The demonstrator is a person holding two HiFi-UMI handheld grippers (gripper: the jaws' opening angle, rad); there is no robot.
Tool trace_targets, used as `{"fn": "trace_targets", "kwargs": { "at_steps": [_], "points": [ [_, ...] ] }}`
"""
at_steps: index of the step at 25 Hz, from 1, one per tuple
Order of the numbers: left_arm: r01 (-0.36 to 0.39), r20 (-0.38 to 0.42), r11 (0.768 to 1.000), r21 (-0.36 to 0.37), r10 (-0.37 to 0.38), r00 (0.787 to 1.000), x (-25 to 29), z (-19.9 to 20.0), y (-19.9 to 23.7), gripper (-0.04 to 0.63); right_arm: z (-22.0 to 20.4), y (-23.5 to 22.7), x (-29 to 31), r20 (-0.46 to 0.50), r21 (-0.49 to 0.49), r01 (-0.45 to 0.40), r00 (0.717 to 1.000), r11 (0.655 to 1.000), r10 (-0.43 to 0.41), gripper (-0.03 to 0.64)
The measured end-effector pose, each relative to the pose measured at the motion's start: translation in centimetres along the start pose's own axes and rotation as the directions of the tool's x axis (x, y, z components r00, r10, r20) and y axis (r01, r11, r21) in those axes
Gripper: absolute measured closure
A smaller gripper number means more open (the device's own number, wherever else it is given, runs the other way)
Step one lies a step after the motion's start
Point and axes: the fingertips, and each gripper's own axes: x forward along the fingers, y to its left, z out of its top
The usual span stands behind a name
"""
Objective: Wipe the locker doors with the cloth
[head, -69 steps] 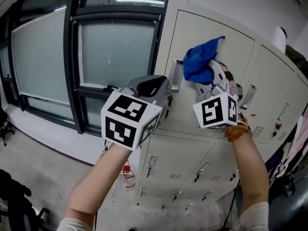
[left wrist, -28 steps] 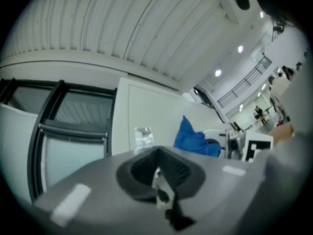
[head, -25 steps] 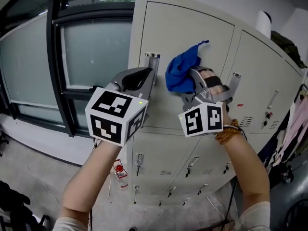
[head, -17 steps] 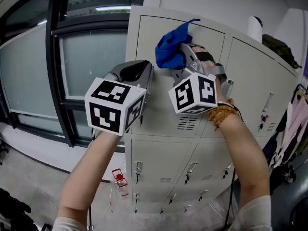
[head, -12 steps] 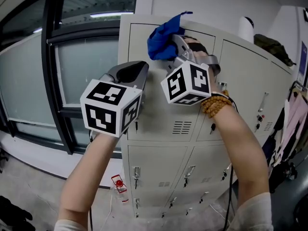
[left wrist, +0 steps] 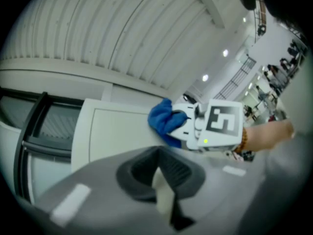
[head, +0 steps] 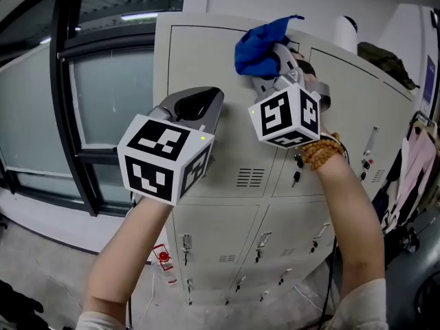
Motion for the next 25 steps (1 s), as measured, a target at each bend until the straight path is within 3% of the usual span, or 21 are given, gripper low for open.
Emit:
{"fn": "trace_targets", "kwargs": {
  "at_steps": [3,12,20,25],
  "points": [
    [0.004,-0.016,1.0,0.001,-0.004,1.0,-0.1,-1.3,-1.1,0.591,-0.5,2.5,-1.6,-0.001,-0.008,-0.024,1.0,1.0,0.024,0.58],
    [0.009,-0.082,0.996,-0.092,-0.017,0.996,-0.6,-6.3,-3.2,0.591,-1.0,11.7,-6.4,0.004,0.027,-0.128,0.992,0.991,0.128,0.579],
    [0.01,-0.158,0.993,-0.118,-0.029,0.987,-1.8,-11.7,-5.3,0.592,-1.3,20.0,-10.4,0.017,0.121,-0.225,0.974,0.967,0.224,0.578],
    [0.016,-0.174,0.989,-0.15,-0.042,0.984,-2.2,-14.0,-6.5,0.592,-1.4,24.7,-12.6,0.031,0.083,-0.267,0.964,0.96,0.265,0.578]
  ]
}}
